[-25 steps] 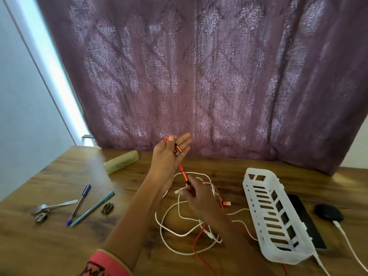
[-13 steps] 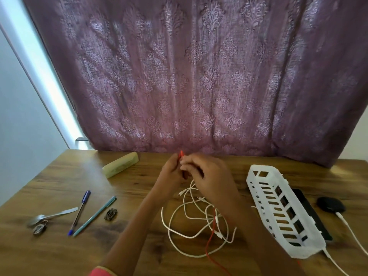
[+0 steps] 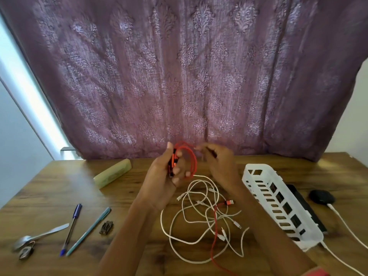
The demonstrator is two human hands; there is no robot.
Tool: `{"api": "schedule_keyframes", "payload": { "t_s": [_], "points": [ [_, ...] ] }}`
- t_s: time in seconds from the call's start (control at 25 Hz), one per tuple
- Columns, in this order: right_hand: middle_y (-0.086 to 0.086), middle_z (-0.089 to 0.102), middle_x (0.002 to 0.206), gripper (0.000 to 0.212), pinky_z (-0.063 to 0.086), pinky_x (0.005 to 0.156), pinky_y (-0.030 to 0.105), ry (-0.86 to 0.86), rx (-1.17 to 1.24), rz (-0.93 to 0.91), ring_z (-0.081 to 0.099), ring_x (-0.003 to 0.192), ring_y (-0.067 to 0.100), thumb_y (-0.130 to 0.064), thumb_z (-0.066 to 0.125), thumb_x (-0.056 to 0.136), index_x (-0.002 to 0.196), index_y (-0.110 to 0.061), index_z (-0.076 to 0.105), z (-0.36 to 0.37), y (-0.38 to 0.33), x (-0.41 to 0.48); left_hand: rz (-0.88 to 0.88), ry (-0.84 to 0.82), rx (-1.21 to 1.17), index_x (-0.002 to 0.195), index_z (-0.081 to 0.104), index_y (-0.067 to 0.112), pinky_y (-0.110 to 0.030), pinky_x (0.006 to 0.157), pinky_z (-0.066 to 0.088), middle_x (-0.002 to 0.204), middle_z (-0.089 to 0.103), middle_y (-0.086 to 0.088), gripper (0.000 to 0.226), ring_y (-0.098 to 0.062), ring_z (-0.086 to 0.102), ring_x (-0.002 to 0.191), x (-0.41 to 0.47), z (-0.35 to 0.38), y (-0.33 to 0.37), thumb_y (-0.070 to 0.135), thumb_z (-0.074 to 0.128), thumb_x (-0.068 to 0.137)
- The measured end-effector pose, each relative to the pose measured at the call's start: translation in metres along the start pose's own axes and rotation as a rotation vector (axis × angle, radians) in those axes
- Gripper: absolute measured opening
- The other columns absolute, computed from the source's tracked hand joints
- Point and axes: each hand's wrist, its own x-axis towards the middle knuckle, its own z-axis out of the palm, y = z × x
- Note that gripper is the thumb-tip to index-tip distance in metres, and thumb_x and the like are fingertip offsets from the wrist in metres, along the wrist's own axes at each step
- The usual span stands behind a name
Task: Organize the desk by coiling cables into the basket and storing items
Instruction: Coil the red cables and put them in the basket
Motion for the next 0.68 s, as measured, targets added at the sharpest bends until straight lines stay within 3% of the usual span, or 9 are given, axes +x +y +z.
{"api": "schedule_keyframes", "payload": {
  "t_s": [0.12,0.2,0.32,0.4,0.52,0.68],
  "points": [
    [-0.008,0.067,0.074,0.024,0.047,0.06,0.027,-0.08,-0.262,-0.009,0.061,0.064,0.008,-0.031,0.047,0.096,0.104,-0.022,0.066,0.018,0.016,-0.035,0.105,0.016,-0.095,0.078,0.053,0.012,-0.021,0.06,0.052,0.052,0.045,0.004,0.034,-0.007,0.041,0.041,0.014,-0.001,0.007,0.033,0.033,0.096],
    [-0.005,0.069,0.072,0.028,0.047,0.049,0.026,-0.094,-0.522,-0.162,0.064,0.059,0.013,-0.031,0.043,0.094,0.109,-0.024,0.065,0.029,0.021,-0.057,0.164,0.043,-0.103,0.085,0.053,0.011,-0.025,0.068,0.054,0.062,0.048,0.001,0.025,-0.008,0.047,0.05,0.023,-0.005,0.009,0.025,0.035,0.095],
    [-0.007,0.067,0.067,0.029,0.042,0.036,0.02,-0.067,-0.682,-0.355,0.061,0.05,0.011,-0.027,0.045,0.083,0.101,-0.023,0.067,0.031,0.018,-0.074,0.213,0.166,0.112,0.089,0.053,0.013,-0.028,0.081,0.048,0.071,0.05,0.0,0.023,-0.006,0.053,0.057,0.033,-0.016,0.0,0.016,0.033,0.099],
    [-0.006,0.063,0.07,0.027,0.041,0.037,0.02,-0.008,-0.732,-0.47,0.058,0.053,0.011,-0.019,0.049,0.077,0.093,-0.022,0.07,0.02,0.006,-0.073,0.25,0.205,0.367,0.09,0.05,0.015,-0.027,0.078,0.046,0.071,0.051,0.002,0.02,-0.002,0.056,0.058,0.034,-0.022,-0.011,0.013,0.032,0.099],
    [-0.005,0.057,0.068,0.014,0.04,0.041,0.021,0.032,-0.791,-0.609,0.054,0.061,0.011,-0.017,0.058,0.08,0.086,-0.019,0.071,-0.002,-0.022,-0.057,0.208,0.053,0.647,0.101,0.046,0.006,-0.016,0.061,0.046,0.075,0.049,-0.002,0.015,0.004,0.054,0.058,0.029,-0.02,-0.027,0.007,0.032,0.098],
    [-0.005,0.061,0.071,0.011,0.044,0.05,0.023,0.037,-0.625,-0.574,0.056,0.066,0.01,-0.032,0.066,0.078,0.079,-0.023,0.072,-0.026,-0.045,-0.017,0.137,-0.073,0.619,0.092,0.047,0.002,-0.018,0.054,0.044,0.069,0.048,-0.004,0.021,-0.007,0.049,0.056,0.019,-0.008,-0.024,0.014,0.032,0.098]
  ]
}}
